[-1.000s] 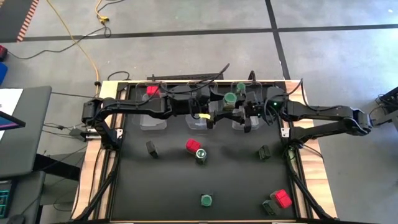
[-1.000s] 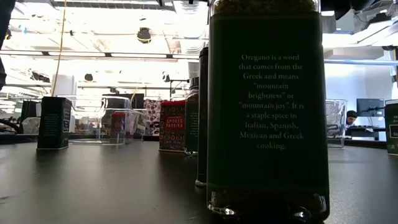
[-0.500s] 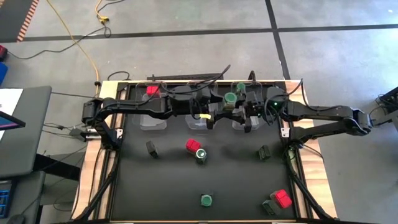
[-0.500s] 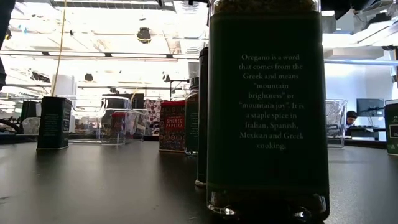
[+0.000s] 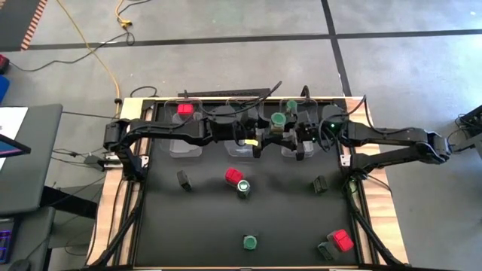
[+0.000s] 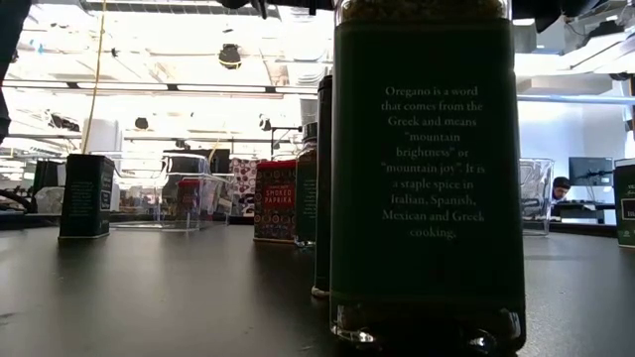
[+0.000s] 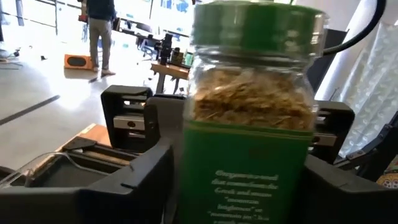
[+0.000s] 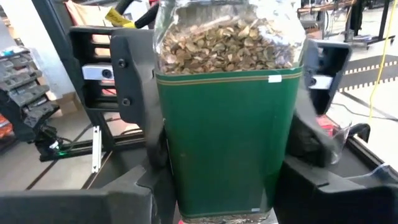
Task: Sort spices by type
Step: Put the green seasoning bottle into the right transparent bin
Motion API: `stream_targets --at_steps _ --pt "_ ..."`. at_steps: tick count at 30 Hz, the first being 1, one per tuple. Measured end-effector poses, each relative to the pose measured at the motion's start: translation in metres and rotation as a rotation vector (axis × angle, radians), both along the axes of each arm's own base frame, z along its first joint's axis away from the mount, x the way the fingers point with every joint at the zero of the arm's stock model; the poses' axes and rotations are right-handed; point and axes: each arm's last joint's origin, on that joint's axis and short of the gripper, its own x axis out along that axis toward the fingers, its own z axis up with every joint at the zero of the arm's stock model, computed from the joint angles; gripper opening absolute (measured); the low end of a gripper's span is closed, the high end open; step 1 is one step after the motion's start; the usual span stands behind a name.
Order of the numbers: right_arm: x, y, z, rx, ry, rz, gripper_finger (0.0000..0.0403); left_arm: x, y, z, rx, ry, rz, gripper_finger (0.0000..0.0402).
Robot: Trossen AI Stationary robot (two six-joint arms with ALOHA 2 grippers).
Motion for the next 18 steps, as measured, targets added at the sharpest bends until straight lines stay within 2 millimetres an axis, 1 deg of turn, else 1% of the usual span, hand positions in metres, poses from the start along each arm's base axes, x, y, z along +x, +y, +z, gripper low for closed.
stream_targets --at_steps 3,4,12,18 --pt "-0.0007 -0.0002 -0.0019 0.023 0.024 0.003 0.0218 0.0027 -0.0006 -0.0031 0.012 -0.001 -0.002 0.0196" --pt "-0.0007 -0.0005 -0.0023 0.024 0.027 0.003 0.0218 0.0026 -0.0007 -0.0030 0.013 -0.002 -0.002 0.0193" --pt "-0.0006 -0.0008 -0.0012 0.020 0.019 0.000 0.0222 0.0022 -0.0006 -0.0016 0.023 -0.014 -0.002 0.0193" --pt "-0.0011 -0.0030 -0.0025 0.023 0.032 -0.010 0.0239 0.0025 -0.0005 -0.0024 0.031 -0.010 0.000 0.0193"
